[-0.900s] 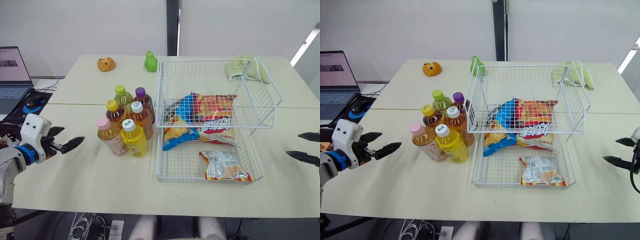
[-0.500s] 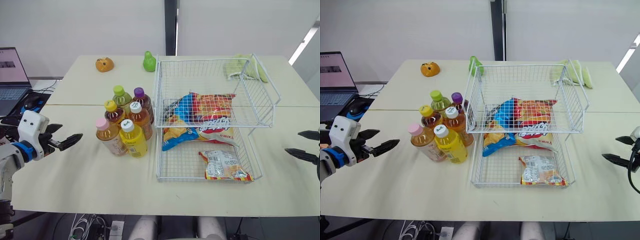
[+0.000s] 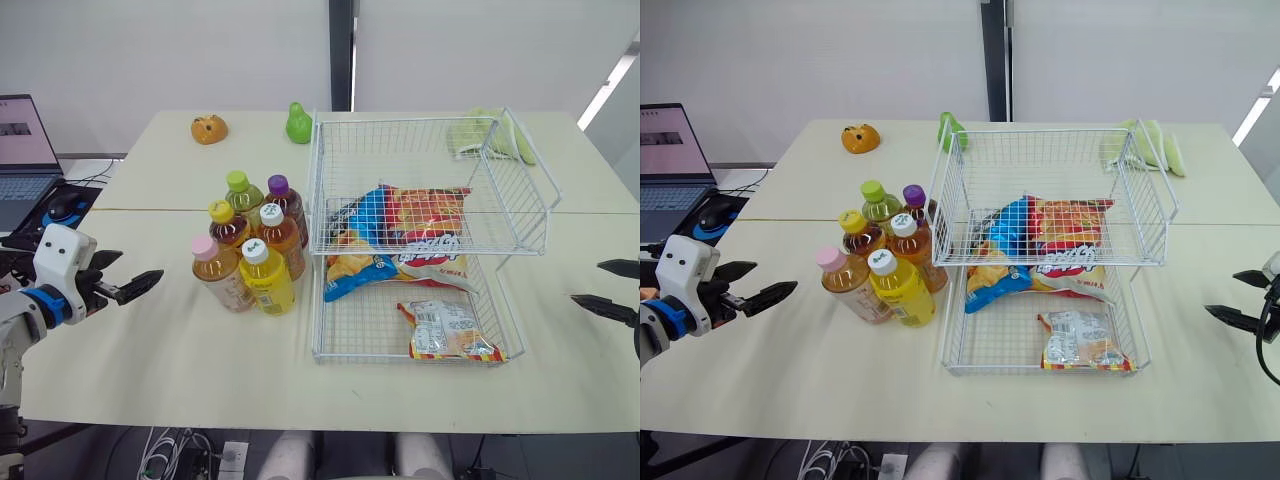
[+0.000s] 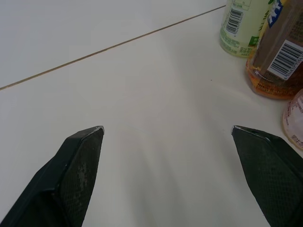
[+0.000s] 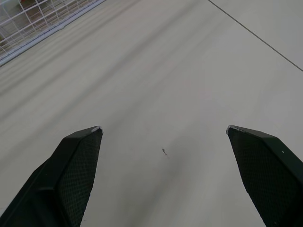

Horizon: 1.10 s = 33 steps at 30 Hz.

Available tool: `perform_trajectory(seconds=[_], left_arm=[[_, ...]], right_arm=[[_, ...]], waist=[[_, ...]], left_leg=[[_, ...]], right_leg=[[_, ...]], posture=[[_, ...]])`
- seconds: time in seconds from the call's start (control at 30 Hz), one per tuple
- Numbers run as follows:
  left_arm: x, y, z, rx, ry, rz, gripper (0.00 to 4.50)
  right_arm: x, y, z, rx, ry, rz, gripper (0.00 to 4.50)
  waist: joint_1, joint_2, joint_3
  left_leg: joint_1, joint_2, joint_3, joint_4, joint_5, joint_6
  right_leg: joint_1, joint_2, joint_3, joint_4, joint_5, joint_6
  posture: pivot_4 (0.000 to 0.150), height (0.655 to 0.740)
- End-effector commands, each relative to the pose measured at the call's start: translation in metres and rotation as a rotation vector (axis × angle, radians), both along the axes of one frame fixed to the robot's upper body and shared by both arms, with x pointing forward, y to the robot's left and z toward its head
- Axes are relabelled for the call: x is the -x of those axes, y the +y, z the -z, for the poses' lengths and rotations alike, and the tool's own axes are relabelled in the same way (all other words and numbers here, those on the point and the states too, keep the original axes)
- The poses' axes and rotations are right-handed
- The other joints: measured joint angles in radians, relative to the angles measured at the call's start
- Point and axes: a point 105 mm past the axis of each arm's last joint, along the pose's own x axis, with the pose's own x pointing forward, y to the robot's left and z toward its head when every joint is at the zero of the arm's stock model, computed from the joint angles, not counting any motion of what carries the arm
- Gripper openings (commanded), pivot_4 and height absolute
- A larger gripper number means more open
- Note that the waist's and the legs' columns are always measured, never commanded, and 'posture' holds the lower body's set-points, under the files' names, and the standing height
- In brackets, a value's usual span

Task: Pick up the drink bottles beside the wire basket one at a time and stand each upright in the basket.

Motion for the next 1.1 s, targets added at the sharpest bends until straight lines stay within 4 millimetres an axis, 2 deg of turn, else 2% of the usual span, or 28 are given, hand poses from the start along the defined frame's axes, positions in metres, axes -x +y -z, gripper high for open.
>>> perform_trajectory(seconds=[0.03, 0.37, 0.67, 1.1], left_arm=[[0.000, 0.003, -0.016, -0.016, -0.052, -0.006, 4.47], [-0.004, 0.000, -0.019, 0.017, -0.080, 0.012, 4.47], [-0.011, -0.002, -0.040, 0.113, -0.185, 0.047, 4.47], [-0.014, -0.011, -0.041, 0.137, -0.171, 0.130, 4.47]], right_arm=[[-0.001, -0.003, -0.014, 0.009, -0.050, -0.004, 4.50], [-0.002, -0.008, -0.017, 0.021, -0.075, 0.029, 4.50], [0.002, -0.014, -0.018, 0.026, -0.097, 0.060, 4.50], [0.012, -0.022, -0.034, -0.028, -0.183, 0.135, 4.50]], waist=[[0.000, 0.000, 0.000], [0.000, 0.000, 0.000], [-0.001, 0.000, 0.000], [-0.001, 0.000, 0.000]], left_leg=[[0.000, 0.000, 0.000, 0.000, 0.000, 0.000], [0.000, 0.000, 0.000, 0.000, 0.000, 0.000], [0.000, 0.000, 0.000, 0.000, 0.000, 0.000], [0.000, 0.001, 0.001, 0.000, 0.000, 0.000]], right_leg=[[0.000, 0.000, 0.000, 0.000, 0.000, 0.000], [0.000, 0.000, 0.000, 0.000, 0.000, 0.000], [0.000, 0.001, 0.000, 0.000, 0.000, 0.000], [0.000, 0.001, 0.001, 0.000, 0.001, -0.001]], posture=[[0.150, 0.7400], [0.150, 0.7400], [0.150, 0.7400], [0.150, 0.7400]])
